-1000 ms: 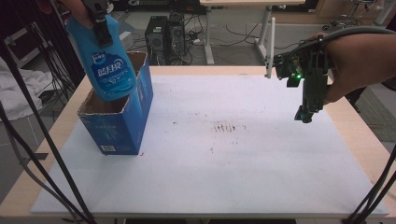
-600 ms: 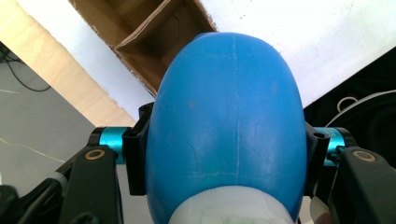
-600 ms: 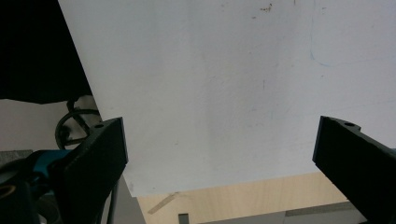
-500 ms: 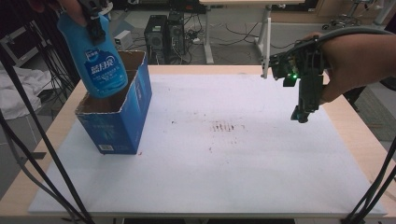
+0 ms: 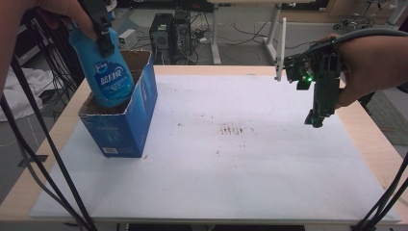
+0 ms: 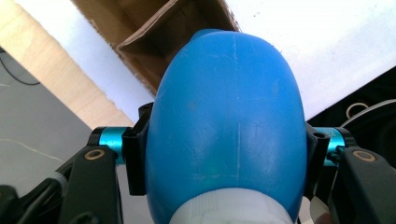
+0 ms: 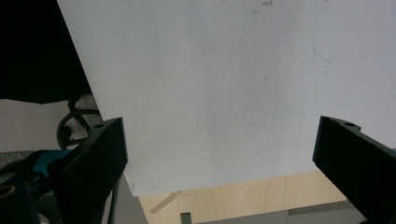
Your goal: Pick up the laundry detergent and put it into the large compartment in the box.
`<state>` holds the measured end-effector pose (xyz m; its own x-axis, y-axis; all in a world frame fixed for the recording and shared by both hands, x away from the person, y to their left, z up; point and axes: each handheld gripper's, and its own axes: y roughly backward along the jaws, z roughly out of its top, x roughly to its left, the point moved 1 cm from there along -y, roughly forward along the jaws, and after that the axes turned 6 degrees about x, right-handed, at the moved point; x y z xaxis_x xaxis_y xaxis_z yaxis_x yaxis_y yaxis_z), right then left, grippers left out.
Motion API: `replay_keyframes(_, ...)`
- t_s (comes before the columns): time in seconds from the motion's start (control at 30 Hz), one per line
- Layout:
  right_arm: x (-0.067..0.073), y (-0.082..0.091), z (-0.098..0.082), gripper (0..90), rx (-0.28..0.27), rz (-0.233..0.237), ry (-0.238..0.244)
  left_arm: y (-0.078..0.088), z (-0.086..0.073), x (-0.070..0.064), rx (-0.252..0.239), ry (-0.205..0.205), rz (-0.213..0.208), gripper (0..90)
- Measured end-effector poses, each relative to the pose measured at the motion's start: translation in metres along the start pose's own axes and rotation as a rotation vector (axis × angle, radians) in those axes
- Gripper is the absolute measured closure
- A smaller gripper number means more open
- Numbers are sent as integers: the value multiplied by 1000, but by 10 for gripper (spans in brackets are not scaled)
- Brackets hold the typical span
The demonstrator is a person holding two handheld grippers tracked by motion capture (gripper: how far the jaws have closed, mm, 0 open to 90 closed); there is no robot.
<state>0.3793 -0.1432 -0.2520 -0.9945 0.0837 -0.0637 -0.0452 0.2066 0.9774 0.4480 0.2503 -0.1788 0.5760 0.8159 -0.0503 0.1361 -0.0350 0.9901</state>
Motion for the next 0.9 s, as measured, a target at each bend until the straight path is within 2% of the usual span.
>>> replay_keyframes(0.03,0,0,0,21,-2,-1,-5,-4,1,1,17,-25,3,377)
replay_keyframes(0.13,0,-2,1,21,2,0,0,-19,3,1,28,-55,5,377)
replay_keyframes(0.27,0,-4,3,21,7,3,8,-37,7,1,41,-72,-5,377)
replay_keyframes(0.33,-1,-4,4,21,2,3,10,-45,8,1,50,-103,-4,377)
replay_keyframes(0.43,-2,-5,6,21,9,4,11,-59,11,0,65,-120,3,377)
replay_keyframes(0.73,-1,-7,13,21,9,7,23,-91,17,3,83,-56,-23,377)
replay_keyframes(0.9,-1,-9,16,21,14,7,31,-103,17,6,78,-53,-37,377)
